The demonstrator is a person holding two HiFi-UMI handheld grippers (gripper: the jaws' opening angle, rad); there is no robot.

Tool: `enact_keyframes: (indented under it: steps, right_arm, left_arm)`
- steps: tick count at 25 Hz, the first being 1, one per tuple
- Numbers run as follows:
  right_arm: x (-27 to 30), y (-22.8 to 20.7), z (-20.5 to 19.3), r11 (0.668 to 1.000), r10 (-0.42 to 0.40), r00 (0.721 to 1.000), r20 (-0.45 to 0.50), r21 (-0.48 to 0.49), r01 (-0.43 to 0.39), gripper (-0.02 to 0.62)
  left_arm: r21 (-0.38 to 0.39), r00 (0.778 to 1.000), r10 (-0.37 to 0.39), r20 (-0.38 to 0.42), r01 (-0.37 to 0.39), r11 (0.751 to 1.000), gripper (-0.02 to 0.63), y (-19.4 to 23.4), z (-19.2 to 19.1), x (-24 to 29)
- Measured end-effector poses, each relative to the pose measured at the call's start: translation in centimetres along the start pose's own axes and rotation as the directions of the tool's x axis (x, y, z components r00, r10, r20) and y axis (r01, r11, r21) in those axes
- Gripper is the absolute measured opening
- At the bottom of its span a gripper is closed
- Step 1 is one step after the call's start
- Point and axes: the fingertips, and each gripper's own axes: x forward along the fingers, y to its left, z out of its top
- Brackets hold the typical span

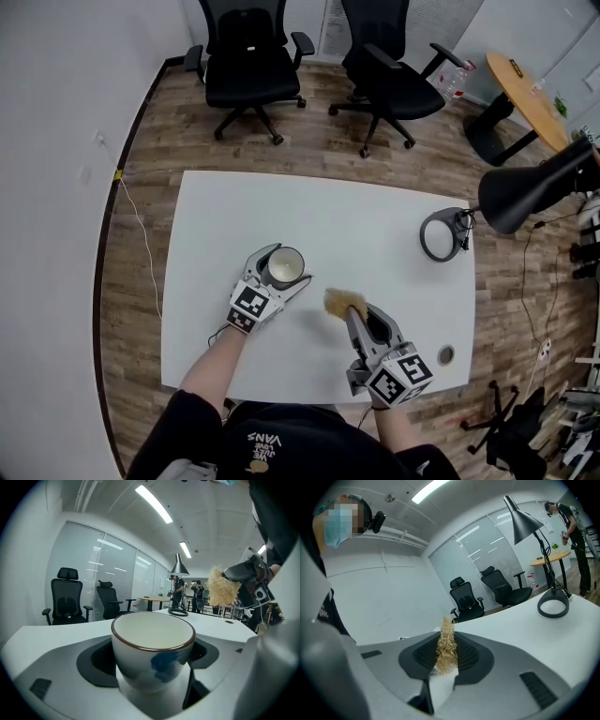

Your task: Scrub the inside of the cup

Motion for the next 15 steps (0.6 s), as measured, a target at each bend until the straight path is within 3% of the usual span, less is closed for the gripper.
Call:
enact_keyframes:
  steps: [9,15]
  right_arm:
    - [0.2,0.4,1.2,1.000,0.000,1.000,0.021,-0.009,0.000,0.078]
    - [0.1,1.6,2.7,0.999,0.030,0.997,0.064,-0.017,-0.029,0.078]
  left_arm:
    - [0.050,0.997,-0.030,-0.072,0.033,0.998,0.402,-1.2,-0.1,-0.6]
    - [0.100,0.998,-0.054,-0.037,0.057,0.993,0.402,-2.9,2.7,-2.0]
